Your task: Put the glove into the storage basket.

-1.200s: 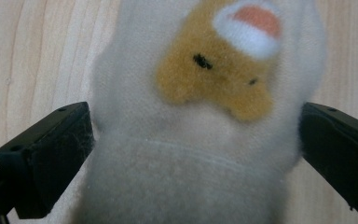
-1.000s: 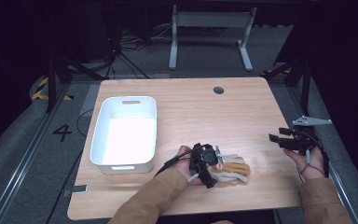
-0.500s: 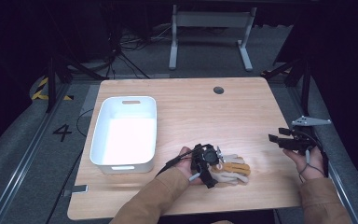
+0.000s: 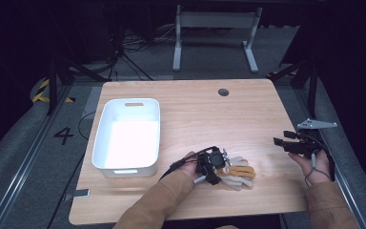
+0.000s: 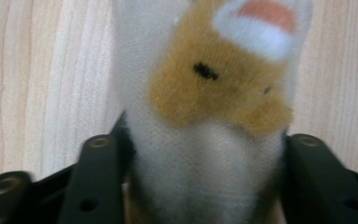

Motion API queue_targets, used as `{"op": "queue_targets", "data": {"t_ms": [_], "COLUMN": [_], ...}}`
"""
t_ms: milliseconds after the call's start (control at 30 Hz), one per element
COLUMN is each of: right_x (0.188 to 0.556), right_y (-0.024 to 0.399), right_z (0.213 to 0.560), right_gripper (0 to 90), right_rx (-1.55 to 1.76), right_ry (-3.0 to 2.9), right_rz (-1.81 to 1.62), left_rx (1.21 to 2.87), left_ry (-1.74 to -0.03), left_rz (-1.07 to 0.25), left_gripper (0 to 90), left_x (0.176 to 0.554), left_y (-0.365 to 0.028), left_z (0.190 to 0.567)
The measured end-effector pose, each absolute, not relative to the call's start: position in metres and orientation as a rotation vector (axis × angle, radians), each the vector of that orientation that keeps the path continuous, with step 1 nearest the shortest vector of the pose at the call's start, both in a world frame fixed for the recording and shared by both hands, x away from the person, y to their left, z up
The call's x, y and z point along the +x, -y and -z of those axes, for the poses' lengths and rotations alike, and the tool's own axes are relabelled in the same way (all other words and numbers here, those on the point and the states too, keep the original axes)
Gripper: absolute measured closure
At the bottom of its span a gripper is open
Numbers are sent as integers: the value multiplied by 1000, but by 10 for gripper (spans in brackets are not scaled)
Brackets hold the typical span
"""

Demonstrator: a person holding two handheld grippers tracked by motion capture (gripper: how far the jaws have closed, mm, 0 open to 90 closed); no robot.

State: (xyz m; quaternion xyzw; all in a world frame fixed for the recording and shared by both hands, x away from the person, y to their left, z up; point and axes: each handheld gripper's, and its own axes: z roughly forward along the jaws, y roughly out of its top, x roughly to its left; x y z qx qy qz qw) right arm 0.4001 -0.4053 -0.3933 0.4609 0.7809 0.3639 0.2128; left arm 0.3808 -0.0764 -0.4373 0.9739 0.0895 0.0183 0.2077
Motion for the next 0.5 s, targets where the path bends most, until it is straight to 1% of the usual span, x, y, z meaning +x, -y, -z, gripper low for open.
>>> {"op": "queue_targets", "data": {"t_ms": [133,167,267,367,500], "right_x": [400,400,400,400,400], "right_y": [405,405,405,406,406], "right_z": [393,393,393,393,394], "right_gripper": [412,412,414,415,416], "right_rx": [1278,1278,1277,1275,1276], "right_ry": [-2168,-2168,-2168,-2169,-2172], "right_rz": [-1022,-1022,-1025,-1024,-1022], "left_rx": [2726,2726,2723,2717,2709], "left_ry": [-267,-267,-284,-287,-317], "left_rz": [-47,-47,-22,-27,15], "left_gripper": [650,662,683,686,691], "left_x": [380,380,382,383,385], "left_y": [77,77,75,75,74], "left_z": [436,436,435,435,435]}}
